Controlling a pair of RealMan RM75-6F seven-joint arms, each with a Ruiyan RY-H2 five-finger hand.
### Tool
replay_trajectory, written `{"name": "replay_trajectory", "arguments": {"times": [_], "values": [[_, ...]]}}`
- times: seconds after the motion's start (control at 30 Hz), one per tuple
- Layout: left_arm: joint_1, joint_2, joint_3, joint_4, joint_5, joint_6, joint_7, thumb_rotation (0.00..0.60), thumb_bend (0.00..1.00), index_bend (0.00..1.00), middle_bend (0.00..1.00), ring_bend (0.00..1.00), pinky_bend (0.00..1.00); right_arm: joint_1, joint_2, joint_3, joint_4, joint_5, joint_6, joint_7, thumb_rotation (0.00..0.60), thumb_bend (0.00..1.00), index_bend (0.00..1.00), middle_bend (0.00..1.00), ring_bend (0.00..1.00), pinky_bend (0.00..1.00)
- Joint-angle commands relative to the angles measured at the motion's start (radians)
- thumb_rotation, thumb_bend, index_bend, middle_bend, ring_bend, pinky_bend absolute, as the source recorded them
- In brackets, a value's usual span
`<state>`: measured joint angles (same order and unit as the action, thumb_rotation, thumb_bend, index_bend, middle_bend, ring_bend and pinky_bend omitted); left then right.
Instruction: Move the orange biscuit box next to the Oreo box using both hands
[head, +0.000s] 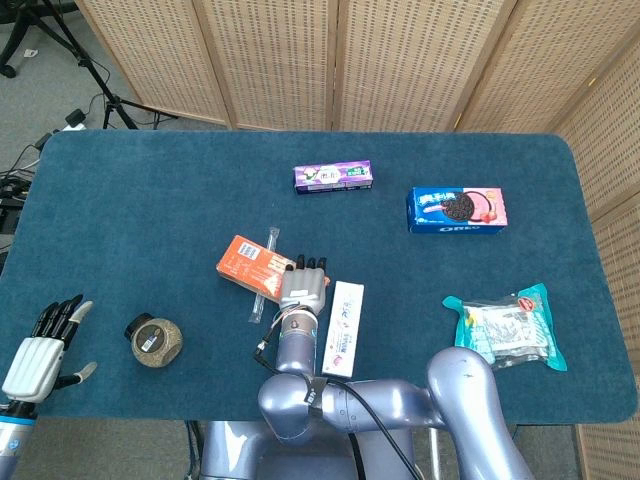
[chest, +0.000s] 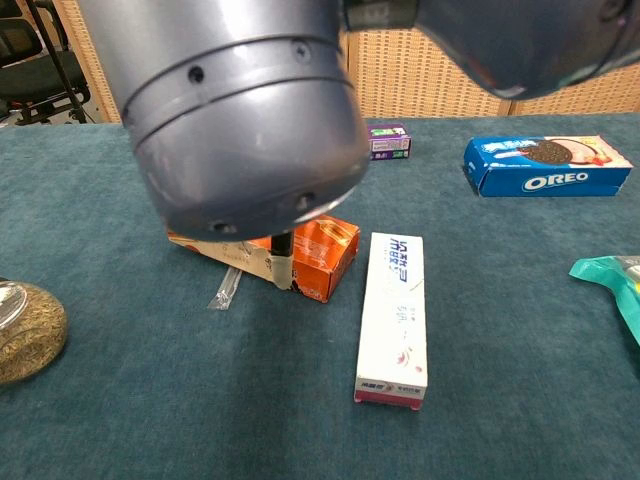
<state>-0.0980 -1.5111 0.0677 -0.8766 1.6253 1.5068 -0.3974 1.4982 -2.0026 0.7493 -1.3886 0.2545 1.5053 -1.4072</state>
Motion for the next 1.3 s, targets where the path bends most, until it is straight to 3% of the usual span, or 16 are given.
{"name": "replay_trajectory", "arguments": {"times": [0.03,0.23,0.93,1.3], "values": [[0.001,0.001,0.005,-0.002,0.004,-0.001,-0.002,0.600,0.19,0.03,0.00,0.00,0.00,0.018,-0.015,0.016,0.024,-0.011,-0.015,-0.001,0.600,0.05,0.06,0.00,0.00,0.00],[0.000,0.006,0.009,-0.010,0.003,-0.010,-0.003,0.600,0.19,0.03,0.00,0.00,0.00,0.044,-0.036,0.040,0.078,-0.035,-0.064,0.007,0.600,0.06,0.06,0.00,0.00,0.00],[-0.004,0.009,0.020,-0.022,0.008,-0.023,-0.001,0.600,0.20,0.02,0.00,0.00,0.00,0.016,-0.048,0.027,0.226,-0.088,-0.220,0.034,0.600,0.05,0.03,0.00,0.00,0.00],[-0.007,0.012,0.026,-0.031,0.007,-0.039,-0.003,0.600,0.20,0.02,0.00,0.00,0.00,-0.001,-0.009,0.037,0.200,-0.106,-0.207,0.042,0.600,0.06,0.03,0.00,0.00,0.00]]}}
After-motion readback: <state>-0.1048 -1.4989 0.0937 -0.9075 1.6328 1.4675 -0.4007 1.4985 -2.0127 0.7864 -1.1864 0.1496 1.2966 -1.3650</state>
